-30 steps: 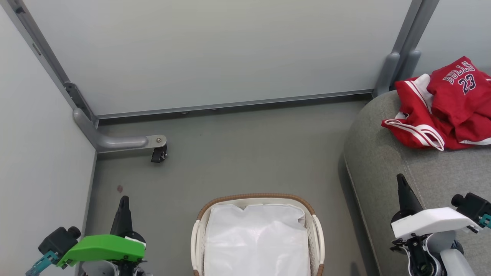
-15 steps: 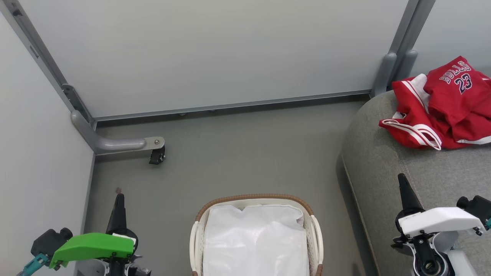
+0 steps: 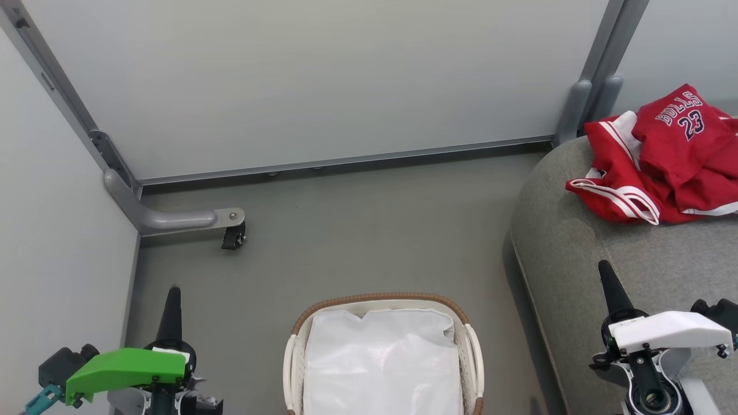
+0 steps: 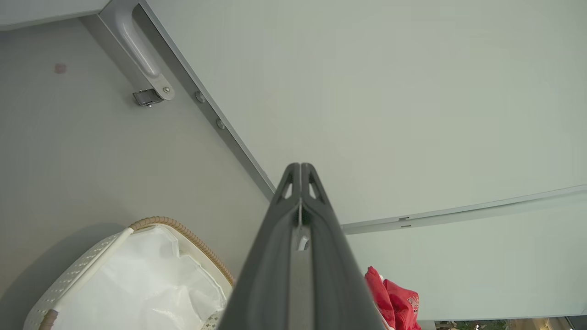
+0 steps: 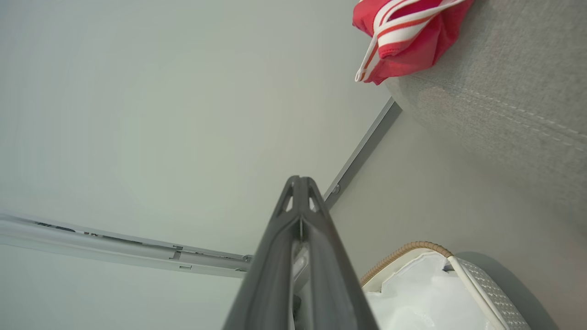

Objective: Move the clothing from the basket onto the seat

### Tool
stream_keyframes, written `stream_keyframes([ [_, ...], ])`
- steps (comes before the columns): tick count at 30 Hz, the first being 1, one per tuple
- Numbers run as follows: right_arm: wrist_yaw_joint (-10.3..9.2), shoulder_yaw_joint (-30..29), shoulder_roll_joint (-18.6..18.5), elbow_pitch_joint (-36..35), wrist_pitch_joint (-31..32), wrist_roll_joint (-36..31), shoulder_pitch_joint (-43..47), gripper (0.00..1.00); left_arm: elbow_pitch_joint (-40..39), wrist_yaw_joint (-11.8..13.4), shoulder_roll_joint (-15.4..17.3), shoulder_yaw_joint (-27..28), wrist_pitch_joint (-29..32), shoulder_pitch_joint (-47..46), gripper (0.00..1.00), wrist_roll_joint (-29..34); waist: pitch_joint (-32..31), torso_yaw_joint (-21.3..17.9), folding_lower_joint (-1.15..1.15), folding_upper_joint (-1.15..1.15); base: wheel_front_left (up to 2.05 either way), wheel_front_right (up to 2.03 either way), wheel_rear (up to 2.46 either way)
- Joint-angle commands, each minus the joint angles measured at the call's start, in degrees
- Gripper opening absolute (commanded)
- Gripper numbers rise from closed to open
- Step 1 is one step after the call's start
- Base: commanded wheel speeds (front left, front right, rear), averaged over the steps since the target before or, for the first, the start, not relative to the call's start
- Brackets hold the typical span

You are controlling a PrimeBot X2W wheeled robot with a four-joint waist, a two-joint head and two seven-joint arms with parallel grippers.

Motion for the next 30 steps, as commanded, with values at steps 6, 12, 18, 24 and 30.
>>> stream_keyframes([
  [6, -0.03, -0.4, -0.4, -1.0, 1.1, 4.4, 0.4, 0.00, -1.0, -0.3, 0.3, 1.0, 1.1, -1.6, 0.00, -3.5, -0.1, -0.2, 0.00, 0.00, 0.00, 0.00, 0.00],
  [12, -0.03, -0.5, -0.5, -1.3, 2.0, 7.6, 0.5, 0.00, -1.4, -0.3, 0.3, 1.5, 1.9, -1.5, 0.00, -6.1, -0.2, -0.4, 0.00, 0.00, 0.00, 0.00, 0.00],
  [18, -0.02, -0.6, -0.5, -1.6, 2.7, 10.6, 0.6, 0.00, -1.7, -0.4, 0.3, 2.1, 2.7, -1.6, 0.00, -8.6, -0.3, -0.6, 0.00, 0.00, 0.00, 0.00, 0.00],
  [24, -0.02, -0.8, -0.5, -1.8, 3.5, 13.5, 0.8, 0.00, -2.0, -0.4, 0.3, 2.6, 3.4, -1.7, 0.00, -10.8, -0.4, -0.8, 0.00, 0.00, 0.00, 0.00, 0.00],
  [30, -0.02, -0.9, -0.5, -2.1, 4.3, 16.3, 0.9, 0.00, -2.3, -0.5, 0.3, 3.0, 4.2, -1.7, 0.00, -13.2, -0.5, -1.0, 0.00, 0.00, 0.00, 0.00, 0.00],
])
